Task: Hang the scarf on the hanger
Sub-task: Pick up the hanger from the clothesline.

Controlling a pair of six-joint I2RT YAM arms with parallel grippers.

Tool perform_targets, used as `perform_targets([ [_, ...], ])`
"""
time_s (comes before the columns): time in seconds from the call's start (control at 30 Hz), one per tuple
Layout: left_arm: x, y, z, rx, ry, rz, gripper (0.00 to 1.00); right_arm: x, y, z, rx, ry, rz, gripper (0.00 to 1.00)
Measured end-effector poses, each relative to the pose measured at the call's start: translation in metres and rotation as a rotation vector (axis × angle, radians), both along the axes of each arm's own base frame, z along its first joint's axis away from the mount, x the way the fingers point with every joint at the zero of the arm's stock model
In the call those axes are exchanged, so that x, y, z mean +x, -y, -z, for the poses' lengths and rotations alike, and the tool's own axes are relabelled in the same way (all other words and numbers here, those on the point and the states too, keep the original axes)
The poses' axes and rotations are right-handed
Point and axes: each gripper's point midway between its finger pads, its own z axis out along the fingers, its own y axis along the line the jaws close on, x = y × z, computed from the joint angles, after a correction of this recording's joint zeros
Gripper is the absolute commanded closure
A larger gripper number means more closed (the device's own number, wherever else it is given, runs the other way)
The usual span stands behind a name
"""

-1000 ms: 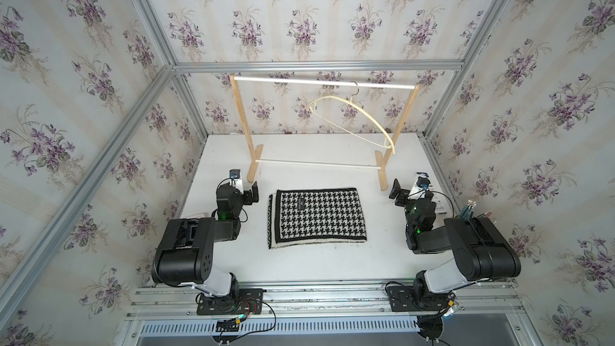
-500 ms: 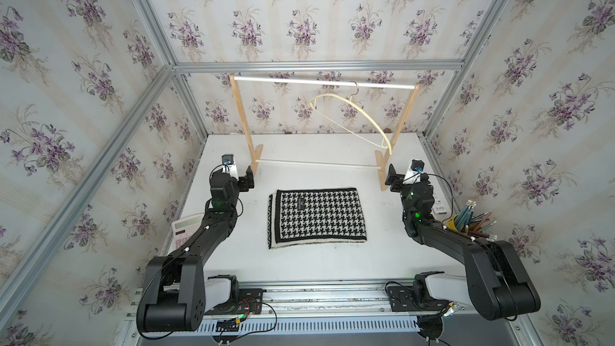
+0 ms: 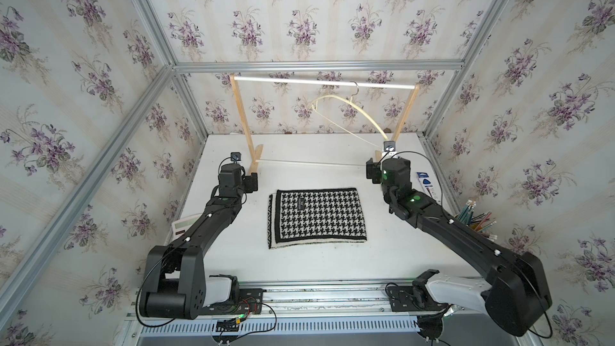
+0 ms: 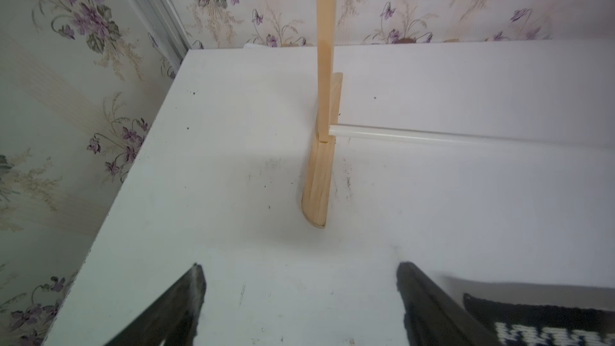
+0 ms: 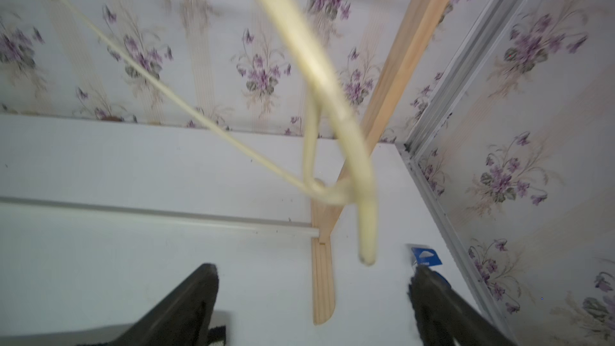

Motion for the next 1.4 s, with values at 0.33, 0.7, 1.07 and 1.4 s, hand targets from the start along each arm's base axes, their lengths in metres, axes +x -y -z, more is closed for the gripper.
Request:
perform_targets([
  [0.33, -0.003, 0.053, -0.031, 0.014, -0.032, 0.099, 0.09, 0.000, -0.027, -0.103, 0.030, 0.068, -0.114, 0.04],
  [0.7, -0.013, 0.077, 0.000, 0.038, -0.173, 0.135, 0.09, 0.063, -0.040, -0.117, -0.117, 0.004, -0.245, 0.05],
  [1.07, -0.016, 0.078, 0.005, 0.049, -0.193, 0.137, 0.09, 0.083, -0.064, -0.084, -0.130, -0.098, -0.440, 0.06],
  [1.4, -0.017, 0.076, 0.009, 0.063, -0.201, 0.128, 0.09, 0.097, -0.056, -0.060, -0.134, -0.133, -0.414, 0.09],
])
